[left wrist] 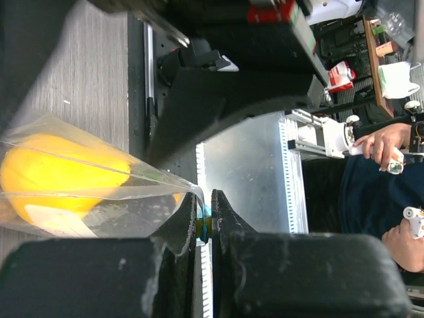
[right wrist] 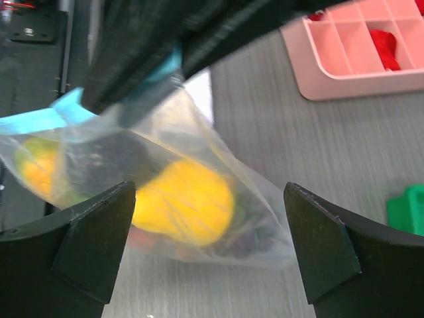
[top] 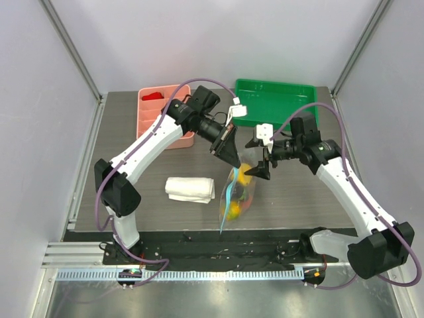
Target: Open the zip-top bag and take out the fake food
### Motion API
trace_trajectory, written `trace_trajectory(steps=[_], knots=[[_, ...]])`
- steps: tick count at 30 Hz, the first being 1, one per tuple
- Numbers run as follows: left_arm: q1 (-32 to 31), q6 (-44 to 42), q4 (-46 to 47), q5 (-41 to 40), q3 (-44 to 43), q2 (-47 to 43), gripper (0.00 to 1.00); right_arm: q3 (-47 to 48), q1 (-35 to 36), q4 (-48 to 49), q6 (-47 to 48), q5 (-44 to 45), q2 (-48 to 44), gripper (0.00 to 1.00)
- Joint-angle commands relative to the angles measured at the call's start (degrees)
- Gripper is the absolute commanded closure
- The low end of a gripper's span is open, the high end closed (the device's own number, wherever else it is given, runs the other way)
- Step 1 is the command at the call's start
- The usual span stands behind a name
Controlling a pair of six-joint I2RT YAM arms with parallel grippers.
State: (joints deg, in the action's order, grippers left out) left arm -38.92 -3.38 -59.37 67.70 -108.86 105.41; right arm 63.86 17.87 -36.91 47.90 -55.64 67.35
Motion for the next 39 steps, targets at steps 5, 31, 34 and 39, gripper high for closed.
trace_trajectory(steps=[5,31,34,39], knots=[[-0.7,2.0,1.6,4.0,-1.3,0.3,1.0,-3.7,4.9,10.2,-5.2,-4.2,-1.2,0.02],[5.1,21.6,28.8,-17.9,17.8,-20.7,0.08,-5.4,4.9,8.8,-10.7,-4.9,-4.3,0.99],[4.7,26.3,37.4,-21.0,23.8,-23.8,0.28,-5.8,4.8,9.0,-13.3,-4.0,-4.9,0.99],[-0.2,28.0,45.6,-31.6,33.1,-30.6,0.32,-9.4,4.9,15.7,-25.8,3.1,-9.2,0.99]])
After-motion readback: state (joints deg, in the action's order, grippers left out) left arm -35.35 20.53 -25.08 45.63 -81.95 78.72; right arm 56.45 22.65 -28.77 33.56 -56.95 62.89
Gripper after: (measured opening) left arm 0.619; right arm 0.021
